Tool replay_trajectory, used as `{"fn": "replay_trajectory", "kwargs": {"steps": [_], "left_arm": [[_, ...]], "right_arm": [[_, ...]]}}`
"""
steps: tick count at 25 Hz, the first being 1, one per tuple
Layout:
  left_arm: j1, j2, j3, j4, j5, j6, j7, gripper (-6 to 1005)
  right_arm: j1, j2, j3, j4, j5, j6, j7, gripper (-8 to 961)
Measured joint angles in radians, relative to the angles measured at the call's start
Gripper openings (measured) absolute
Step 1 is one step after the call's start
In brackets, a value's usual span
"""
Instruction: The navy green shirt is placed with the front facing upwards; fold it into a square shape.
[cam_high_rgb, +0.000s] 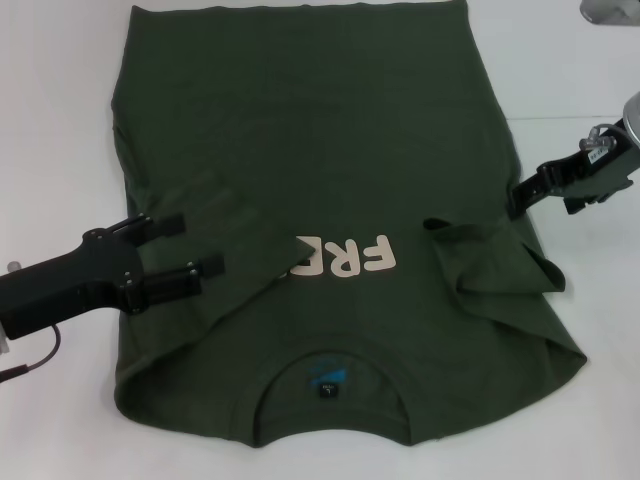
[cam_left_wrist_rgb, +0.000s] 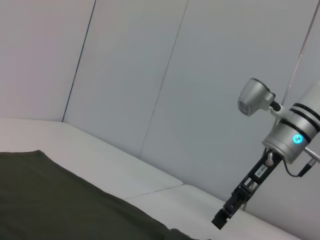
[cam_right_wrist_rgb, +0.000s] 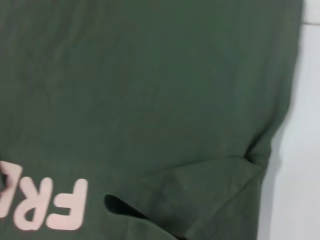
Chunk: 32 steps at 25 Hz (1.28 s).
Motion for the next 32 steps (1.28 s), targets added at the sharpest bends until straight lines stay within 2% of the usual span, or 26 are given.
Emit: {"fn": "replay_trajectory", "kwargs": {"steps": [4, 7, 10, 12, 15, 18, 26, 32], "left_arm": [[-0.001, 0.0, 0.001, 0.0, 0.002, -0.004, 0.0, 937], [-0.009, 0.002, 0.01, 0.0, 0.006, 0.007, -0.033, 937], [-0.024, 0.004, 0.04, 0.008, 0.006, 0.043, -0.095, 937], [-0.03, 0.004, 0.063, 0.015, 0.008, 0.051, -0.118, 936], [-0.036, 0.003, 0.09, 0.02, 0.015, 0.04, -0.128, 936], [-0.039, 0.003, 0.099, 0.02, 0.019, 0.029, -0.129, 937], [-0.039, 0.006, 0.099, 0.03, 0.02, 0.006, -0.125, 936], [-0.039, 0.006, 0.105, 0.035, 0.02, -0.028, -0.123, 937]], "right_arm": [[-0.008, 0.013, 0.008, 0.002, -0.028, 0.019, 0.019, 897], [-0.019, 0.013, 0.04, -0.003, -0.024, 0.032, 0.018, 895], [-0.038, 0.004, 0.132, -0.021, -0.016, 0.049, 0.001, 893], [-0.048, -0.008, 0.174, -0.02, -0.001, 0.049, -0.012, 892], [-0.062, -0.021, 0.181, -0.015, 0.016, 0.045, -0.015, 891], [-0.064, -0.023, 0.175, -0.01, 0.015, 0.04, -0.007, 889], [-0.034, -0.002, 0.133, 0.046, 0.013, 0.059, 0.01, 884], [-0.021, 0.014, 0.089, 0.07, 0.013, 0.107, 0.102, 881]]}}
